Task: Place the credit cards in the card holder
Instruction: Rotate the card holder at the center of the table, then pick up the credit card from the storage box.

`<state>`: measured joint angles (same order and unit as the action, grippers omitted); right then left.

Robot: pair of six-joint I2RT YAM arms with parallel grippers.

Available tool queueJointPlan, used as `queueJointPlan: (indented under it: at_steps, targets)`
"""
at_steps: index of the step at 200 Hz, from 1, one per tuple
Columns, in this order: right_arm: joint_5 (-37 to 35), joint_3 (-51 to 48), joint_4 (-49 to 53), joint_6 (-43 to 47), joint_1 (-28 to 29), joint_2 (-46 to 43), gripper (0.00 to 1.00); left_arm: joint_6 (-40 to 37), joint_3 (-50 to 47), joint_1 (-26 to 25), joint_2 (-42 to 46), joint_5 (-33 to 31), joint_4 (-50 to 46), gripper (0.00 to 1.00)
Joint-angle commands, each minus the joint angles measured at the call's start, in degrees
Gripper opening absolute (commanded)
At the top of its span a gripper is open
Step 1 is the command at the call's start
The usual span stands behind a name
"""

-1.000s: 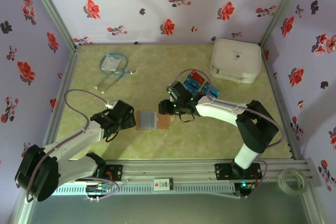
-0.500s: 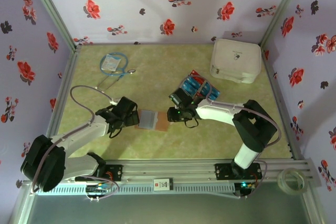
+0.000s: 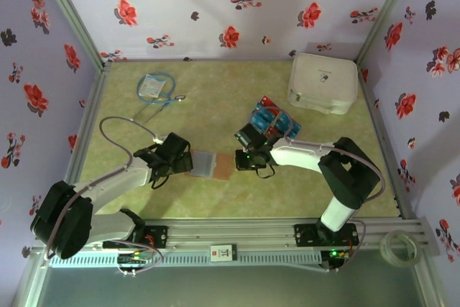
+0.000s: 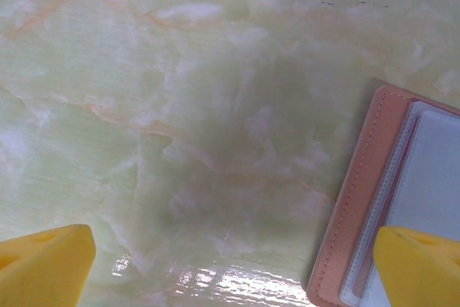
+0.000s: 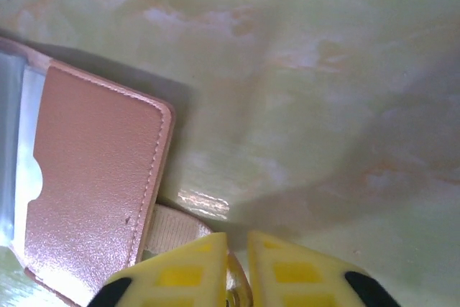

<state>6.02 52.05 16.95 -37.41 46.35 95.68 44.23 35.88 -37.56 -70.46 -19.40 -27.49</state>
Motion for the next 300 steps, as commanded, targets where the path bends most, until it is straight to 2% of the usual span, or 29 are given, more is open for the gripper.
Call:
queueJointPlan:
  at_steps: [1,29,74,80,95,106,119,147,215,300]
  targets:
    - [-0.5,-0.1,-0.7,0.1,-1.0,-1.7,0.06,-0.6,1.1,-0.6,-1.0,0.1,0.6,1.0]
    - [-1.6,-0.5,-0.2,0.6,-3.2,-3.1,0.0,-0.5,1.2,-1.2,-1.5,0.0,0.8,1.0]
    - [-1.8,-2.4,1.4,2.4,-7.3,-6.0,0.02,-0.2,0.8,-1.5,-1.7,0.0,1.1,1.0]
    - [-1.5,-2.4,1.6,2.6,-7.6,-6.4,0.05,-0.2,0.8,-1.6,-1.8,0.0,1.1,1.0]
    - [-0.8,-1.5,3.1,3.5,-8.0,-7.4,0.24,-0.2,0.9,-1.7,-2.1,0.1,1.3,1.0]
    - [-0.7,0.0,5.0,4.7,-8.0,-8.5,0.33,-0.2,1.1,-1.7,-2.3,0.0,1.3,1.0]
    - [-1.4,2.6,8.0,6.6,-8.3,-9.9,0.39,-0.4,1.2,-1.7,-2.6,0.1,1.4,1.0]
    - [-7.6,10.0,16.4,12.7,-10.9,-11.8,0.45,-0.7,1.4,-1.9,-3.1,0.6,1.7,1.0]
    - [-16.3,22.1,27.7,26.2,-19.6,-6.1,0.44,-0.8,1.2,-2.1,-3.8,1.1,2.1,1.0]
    - [-19.9,23.7,28.3,29.5,-20.3,-0.1,0.37,-1.0,2.0,-2.2,-5.2,1.6,2.5,1.0]
